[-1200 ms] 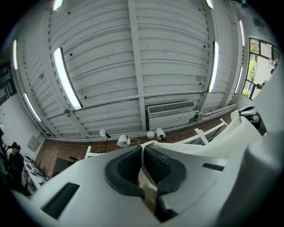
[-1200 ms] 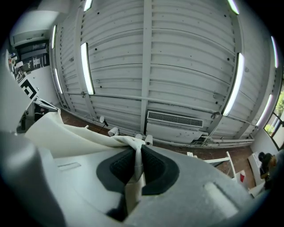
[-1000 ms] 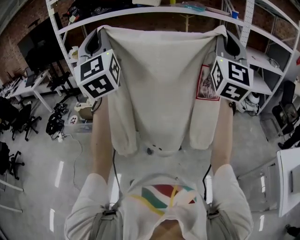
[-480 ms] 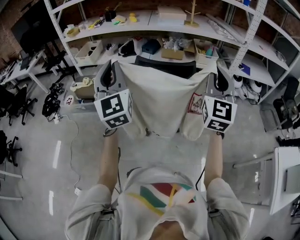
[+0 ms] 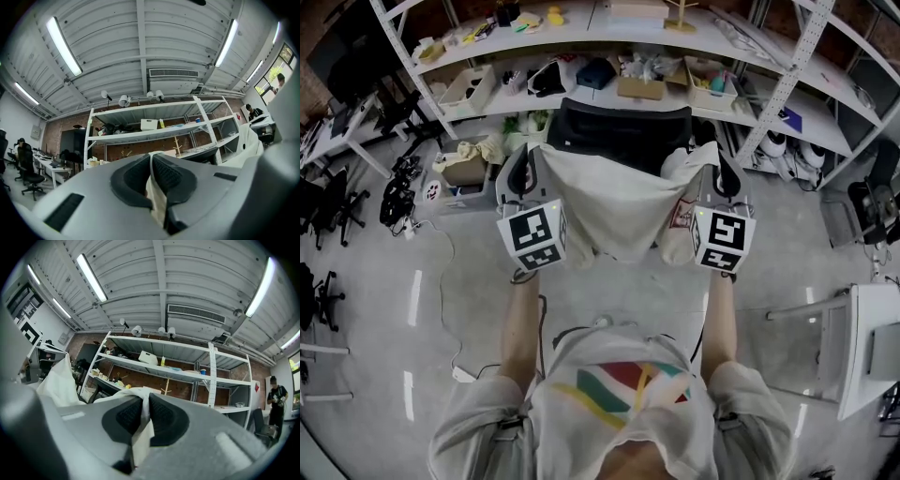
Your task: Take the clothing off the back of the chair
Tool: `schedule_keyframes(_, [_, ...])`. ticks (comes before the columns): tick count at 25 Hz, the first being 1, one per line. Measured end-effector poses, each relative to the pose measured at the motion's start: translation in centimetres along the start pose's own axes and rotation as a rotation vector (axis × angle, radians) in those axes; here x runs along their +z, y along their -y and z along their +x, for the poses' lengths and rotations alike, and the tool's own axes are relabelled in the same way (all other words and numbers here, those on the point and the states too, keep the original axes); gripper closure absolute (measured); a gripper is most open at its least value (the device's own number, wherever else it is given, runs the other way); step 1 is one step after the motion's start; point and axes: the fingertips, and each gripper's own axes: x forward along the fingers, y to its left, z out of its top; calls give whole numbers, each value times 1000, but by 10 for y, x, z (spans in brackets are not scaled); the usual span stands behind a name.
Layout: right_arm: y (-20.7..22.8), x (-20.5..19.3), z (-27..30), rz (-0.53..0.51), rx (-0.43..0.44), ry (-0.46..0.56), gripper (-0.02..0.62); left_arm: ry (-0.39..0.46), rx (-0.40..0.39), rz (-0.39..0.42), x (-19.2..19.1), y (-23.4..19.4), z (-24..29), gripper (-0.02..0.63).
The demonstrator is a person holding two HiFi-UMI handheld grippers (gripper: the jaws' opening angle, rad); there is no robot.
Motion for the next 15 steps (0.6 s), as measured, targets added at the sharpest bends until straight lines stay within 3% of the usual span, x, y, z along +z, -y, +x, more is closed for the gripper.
schedule_keyframes(15, [-19,-48,4,57,32,-92,581,-71,42,-58,-46,7,-11,588])
